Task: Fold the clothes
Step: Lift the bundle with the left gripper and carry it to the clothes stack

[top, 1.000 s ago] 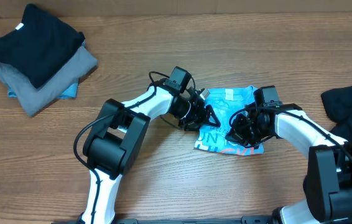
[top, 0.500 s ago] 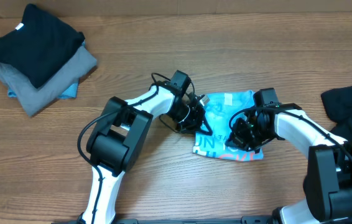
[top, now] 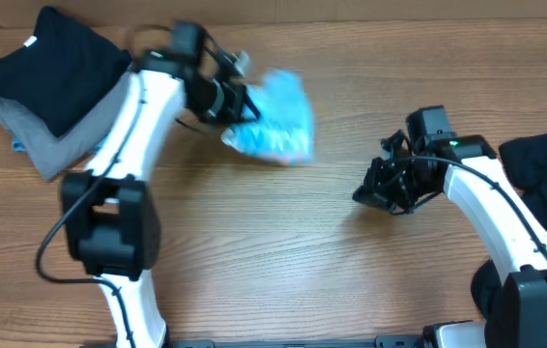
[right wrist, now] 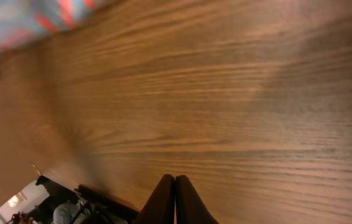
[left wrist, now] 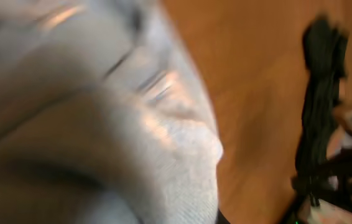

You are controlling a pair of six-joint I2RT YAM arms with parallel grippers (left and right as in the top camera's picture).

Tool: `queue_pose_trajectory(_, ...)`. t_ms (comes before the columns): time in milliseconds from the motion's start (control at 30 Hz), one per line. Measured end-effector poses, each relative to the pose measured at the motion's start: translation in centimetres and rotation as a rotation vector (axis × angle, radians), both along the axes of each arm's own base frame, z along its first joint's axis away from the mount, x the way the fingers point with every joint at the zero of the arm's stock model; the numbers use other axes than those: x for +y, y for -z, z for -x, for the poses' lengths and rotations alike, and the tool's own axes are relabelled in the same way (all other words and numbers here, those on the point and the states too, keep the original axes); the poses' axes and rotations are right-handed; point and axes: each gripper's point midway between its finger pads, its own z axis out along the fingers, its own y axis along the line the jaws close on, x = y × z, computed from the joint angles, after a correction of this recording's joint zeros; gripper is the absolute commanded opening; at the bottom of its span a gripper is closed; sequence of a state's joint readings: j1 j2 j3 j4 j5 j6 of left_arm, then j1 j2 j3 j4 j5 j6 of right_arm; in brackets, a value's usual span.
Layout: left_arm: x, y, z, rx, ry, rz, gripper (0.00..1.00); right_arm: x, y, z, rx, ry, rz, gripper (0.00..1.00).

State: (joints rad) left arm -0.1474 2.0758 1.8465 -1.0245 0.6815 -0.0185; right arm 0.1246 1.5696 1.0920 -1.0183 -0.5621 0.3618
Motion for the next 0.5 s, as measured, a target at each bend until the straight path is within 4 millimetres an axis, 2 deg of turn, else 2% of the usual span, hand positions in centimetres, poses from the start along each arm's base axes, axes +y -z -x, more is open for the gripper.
queue_pose_trajectory(167,6.2,-4.2,-4.6,-0.152,-0.138,-0.001,0.04,0.0,-0.2,0.1,0.007,0.0,0.001,0.06)
queue_pose_trajectory(300,12.3,-8.5,-8.5,-0.336,-0.259,-0.006,0.04,0.0,-0.2,0.1,0.007,0.0,0.001,0.06)
queue_pose_trajectory(400,16.8,-11.8,-10.8,-0.473,-0.351,-0.01,0.04,0.0,-0.2,0.1,0.006,0.0,0.001,0.06)
queue_pose_trajectory(500,20.9,-14.4,-12.3,-0.578,-0.442,-0.008,0.04,0.0,-0.2,0.1,0.007,0.0,0.002,0.06)
